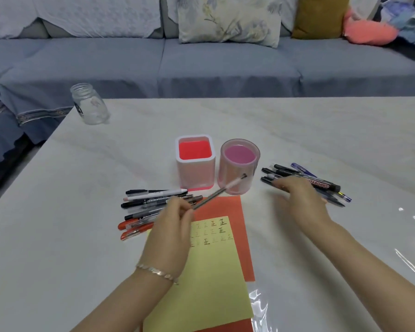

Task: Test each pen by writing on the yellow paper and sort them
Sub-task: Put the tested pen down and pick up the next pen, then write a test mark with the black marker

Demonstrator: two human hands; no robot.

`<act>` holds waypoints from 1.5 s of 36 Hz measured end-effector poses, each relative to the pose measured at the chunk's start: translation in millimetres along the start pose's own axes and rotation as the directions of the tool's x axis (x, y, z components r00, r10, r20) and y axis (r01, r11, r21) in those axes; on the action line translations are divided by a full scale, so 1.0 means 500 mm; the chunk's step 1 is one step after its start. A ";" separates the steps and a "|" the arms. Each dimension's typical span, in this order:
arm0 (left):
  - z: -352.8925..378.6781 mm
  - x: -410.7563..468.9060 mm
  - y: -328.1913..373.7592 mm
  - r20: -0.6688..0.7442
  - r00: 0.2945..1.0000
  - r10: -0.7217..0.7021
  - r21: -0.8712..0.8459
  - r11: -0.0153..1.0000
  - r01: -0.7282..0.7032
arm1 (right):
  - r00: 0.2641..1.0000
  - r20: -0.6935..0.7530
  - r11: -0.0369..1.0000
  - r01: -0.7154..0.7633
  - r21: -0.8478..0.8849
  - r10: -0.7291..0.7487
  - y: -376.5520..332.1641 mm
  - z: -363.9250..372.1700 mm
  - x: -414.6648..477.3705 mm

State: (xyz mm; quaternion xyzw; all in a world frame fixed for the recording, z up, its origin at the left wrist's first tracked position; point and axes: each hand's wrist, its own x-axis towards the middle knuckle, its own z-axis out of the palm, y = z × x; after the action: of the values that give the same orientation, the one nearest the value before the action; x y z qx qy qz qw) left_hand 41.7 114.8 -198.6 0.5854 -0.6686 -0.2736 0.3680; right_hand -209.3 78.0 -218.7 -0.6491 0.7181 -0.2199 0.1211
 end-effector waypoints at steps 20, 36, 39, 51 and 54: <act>-0.054 0.044 -0.112 0.031 0.986 0.162 0.395 0.905 -0.161 | 0.971 0.194 0.984 0.159 -0.075 -0.142 -0.031 0.011 -0.036; -0.031 -0.044 -0.013 0.140 0.973 0.182 0.106 0.975 -0.198 | 0.993 -0.112 0.855 0.099 0.510 -0.049 -0.228 -0.006 -0.159; -0.038 -0.050 -0.011 0.256 0.938 0.232 -0.045 0.973 -0.228 | 0.949 0.300 0.638 -0.290 0.713 0.097 -0.245 0.007 -0.157; -0.056 -0.060 -0.019 0.438 0.833 0.337 -0.108 0.940 -0.324 | 0.892 0.418 0.391 -0.327 0.861 -0.175 -0.268 0.001 -0.171; -0.063 -0.057 -0.026 0.466 0.840 0.278 -0.068 0.958 -0.280 | 0.887 0.403 0.485 -0.255 0.836 -0.228 -0.260 -0.004 -0.175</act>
State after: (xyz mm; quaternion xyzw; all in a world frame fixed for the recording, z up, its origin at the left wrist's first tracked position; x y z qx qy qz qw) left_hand 76.2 142.8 -195.8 0.3982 -0.8162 -0.3500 0.2295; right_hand -84.8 156.6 -165.2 -0.5225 0.4598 -0.3908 0.6024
